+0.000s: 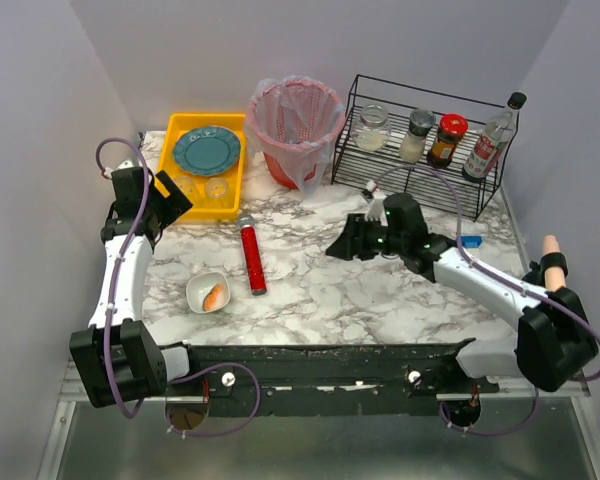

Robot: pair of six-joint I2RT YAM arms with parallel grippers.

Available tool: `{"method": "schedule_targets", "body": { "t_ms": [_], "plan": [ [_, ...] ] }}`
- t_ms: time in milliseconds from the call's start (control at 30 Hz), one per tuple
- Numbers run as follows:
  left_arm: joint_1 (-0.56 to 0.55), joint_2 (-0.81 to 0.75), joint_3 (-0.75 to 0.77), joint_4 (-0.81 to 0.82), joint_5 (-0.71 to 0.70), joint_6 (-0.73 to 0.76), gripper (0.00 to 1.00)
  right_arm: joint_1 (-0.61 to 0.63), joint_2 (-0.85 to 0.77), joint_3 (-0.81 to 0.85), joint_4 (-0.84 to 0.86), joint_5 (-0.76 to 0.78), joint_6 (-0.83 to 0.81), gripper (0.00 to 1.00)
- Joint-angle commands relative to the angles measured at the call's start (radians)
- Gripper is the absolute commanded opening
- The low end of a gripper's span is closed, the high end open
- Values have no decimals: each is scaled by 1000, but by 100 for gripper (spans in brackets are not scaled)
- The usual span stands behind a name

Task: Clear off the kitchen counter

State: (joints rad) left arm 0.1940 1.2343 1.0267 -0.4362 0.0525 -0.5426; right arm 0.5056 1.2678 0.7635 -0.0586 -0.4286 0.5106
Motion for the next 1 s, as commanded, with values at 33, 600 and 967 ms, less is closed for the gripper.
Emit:
{"method": "schedule_targets", "body": {
  "t_ms": [33,600,967],
  "plan": [
    [-7,-2,-59,19,32,7,99,203,177,192,26,102,23,62],
    [-5,-67,-143,100,49,1,99,453,722,760,-90,37,16,61],
    [-5,-78,-148,102,53,3,99,522,869,888,-152,39,5,60]
  ]
}}
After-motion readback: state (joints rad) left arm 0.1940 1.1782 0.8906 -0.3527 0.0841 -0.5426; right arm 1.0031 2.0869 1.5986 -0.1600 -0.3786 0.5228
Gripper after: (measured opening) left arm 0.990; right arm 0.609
